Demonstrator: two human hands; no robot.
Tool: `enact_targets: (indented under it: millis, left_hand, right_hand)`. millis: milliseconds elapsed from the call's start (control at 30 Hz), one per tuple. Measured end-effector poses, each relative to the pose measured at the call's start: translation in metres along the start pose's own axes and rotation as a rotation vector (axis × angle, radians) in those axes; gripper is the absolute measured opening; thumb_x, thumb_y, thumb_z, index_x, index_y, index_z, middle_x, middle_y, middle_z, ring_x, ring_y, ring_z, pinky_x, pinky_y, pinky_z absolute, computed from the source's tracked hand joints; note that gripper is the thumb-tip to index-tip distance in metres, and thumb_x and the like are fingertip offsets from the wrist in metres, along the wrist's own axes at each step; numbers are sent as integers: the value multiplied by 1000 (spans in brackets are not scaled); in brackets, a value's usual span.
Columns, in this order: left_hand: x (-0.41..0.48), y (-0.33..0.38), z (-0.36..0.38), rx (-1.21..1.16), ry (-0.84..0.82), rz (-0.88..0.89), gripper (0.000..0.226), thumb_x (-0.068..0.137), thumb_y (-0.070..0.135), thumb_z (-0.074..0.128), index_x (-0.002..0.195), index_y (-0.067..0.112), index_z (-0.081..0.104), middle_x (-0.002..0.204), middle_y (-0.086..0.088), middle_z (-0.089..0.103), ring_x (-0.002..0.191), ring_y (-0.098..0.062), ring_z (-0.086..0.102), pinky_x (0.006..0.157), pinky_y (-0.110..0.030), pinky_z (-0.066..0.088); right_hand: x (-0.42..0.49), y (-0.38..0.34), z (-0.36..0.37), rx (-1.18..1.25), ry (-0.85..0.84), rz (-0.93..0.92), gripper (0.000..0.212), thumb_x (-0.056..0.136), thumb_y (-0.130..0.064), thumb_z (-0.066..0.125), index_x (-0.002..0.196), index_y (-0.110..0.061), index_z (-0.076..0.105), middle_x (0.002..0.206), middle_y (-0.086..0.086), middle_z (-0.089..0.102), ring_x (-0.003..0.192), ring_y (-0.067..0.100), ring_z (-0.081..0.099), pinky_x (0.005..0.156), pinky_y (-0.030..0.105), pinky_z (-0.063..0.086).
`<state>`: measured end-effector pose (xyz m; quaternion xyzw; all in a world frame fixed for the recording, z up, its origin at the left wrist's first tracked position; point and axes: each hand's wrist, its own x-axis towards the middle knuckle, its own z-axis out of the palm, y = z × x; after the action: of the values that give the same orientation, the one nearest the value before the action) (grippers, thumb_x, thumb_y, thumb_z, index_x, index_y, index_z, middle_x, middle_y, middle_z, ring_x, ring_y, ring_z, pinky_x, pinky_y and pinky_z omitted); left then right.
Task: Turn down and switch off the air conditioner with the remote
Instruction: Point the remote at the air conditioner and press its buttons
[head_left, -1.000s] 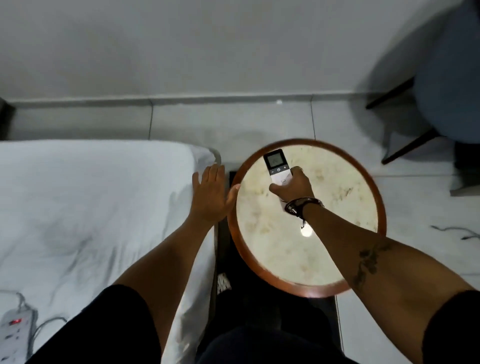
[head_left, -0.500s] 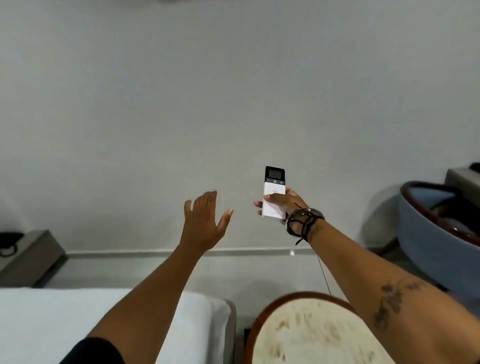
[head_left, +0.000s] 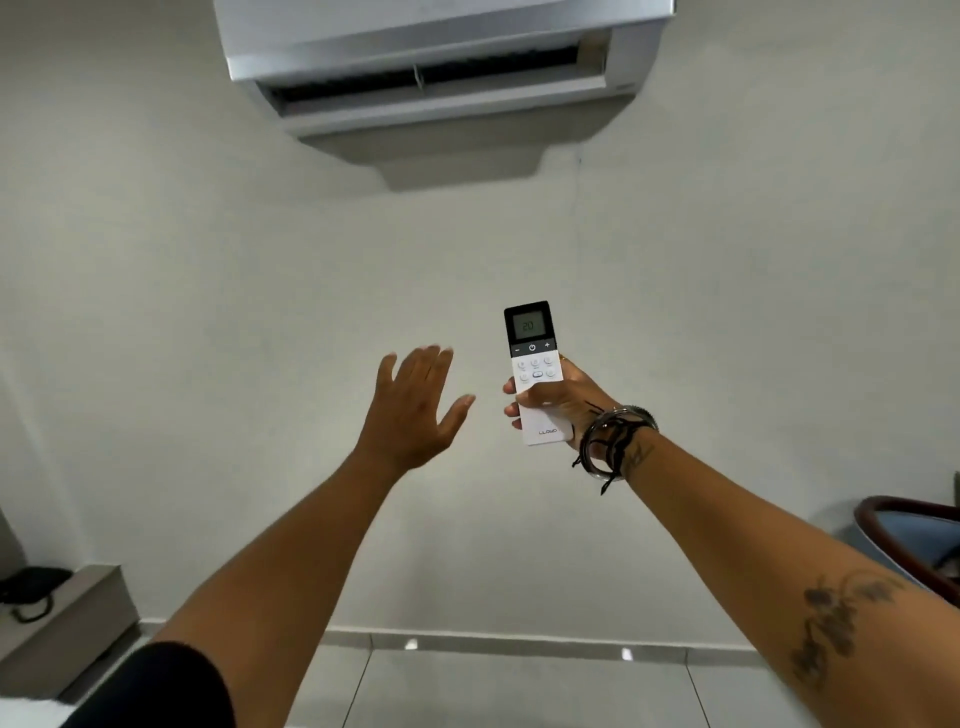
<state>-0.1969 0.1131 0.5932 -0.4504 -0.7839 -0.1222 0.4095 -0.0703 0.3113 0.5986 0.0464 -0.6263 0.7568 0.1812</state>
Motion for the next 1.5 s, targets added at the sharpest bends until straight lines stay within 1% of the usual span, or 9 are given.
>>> enact_targets:
  millis: [200,400,567,667,767,1100,1233,1367,1500]
  left_hand:
    - [43,-17,-30,39,96,9,76,93,63,34,143,6,42,144,-11,51,135,-27,46,114,-52,23]
    - [46,-27,-39,57,113,-29,83,90,70,36,145,9,39,146,-8,50,137,-25,45,117,-53,19]
    - [49,-36,-45,87,139,-62,76,91,65,32,141,8,43,120,-9,65,114,-27,59,114,-57,21]
    - [49,-36,-49,88,173,-102,74,91,63,34,137,7,46,106,-9,67,103,-29,62,112,-59,22]
    - [47,-37,-51,99,180,-88,74,91,64,34,135,7,48,101,-9,68,99,-30,63,112,-59,23]
    - [46,-40,-59,108,158,-51,74,91,63,32,136,7,48,102,-9,67,100,-30,62,112,-59,23]
    - [57,-40,-68,137,186,-67,76,91,64,29,138,6,46,119,-13,63,118,-31,56,112,-60,19]
    - [73,-42,-88,183,232,-73,79,92,66,29,148,10,35,159,-17,29,148,-34,27,117,-60,9]
    - [92,-45,-113,212,294,-64,82,93,67,27,154,12,23,165,-16,15,152,-31,13,120,-59,2]
  right_hand:
    - [18,-33,10,-29,-107,-9,41,76,7,65,114,-6,57,98,11,73,82,33,71,80,44,57]
    - [27,-45,14,-56,-110,0,37,76,3,64,111,-5,58,95,12,71,75,32,69,75,44,57]
    - [29,-55,19,-163,-87,138,25,74,-19,77,95,-11,66,85,11,68,65,32,65,69,40,52]
    - [31,-62,26,-141,-49,209,36,67,-39,81,85,-9,71,79,14,67,62,33,64,63,36,53]
    - [35,-65,34,-109,4,219,49,66,-48,82,87,-6,65,76,16,66,60,34,63,63,36,52]
    - [31,-62,41,-177,125,85,42,77,-42,78,89,-5,62,75,19,70,60,34,67,60,37,55]
    - [31,-67,44,-195,189,91,40,78,-41,78,90,-5,65,74,18,74,59,34,70,55,36,57]
    - [30,-77,52,-182,232,60,39,79,-42,75,91,-6,66,71,16,74,57,34,70,54,36,57]
    - [29,-96,58,-197,256,43,36,81,-37,73,92,-4,65,68,16,74,54,34,69,52,34,57]
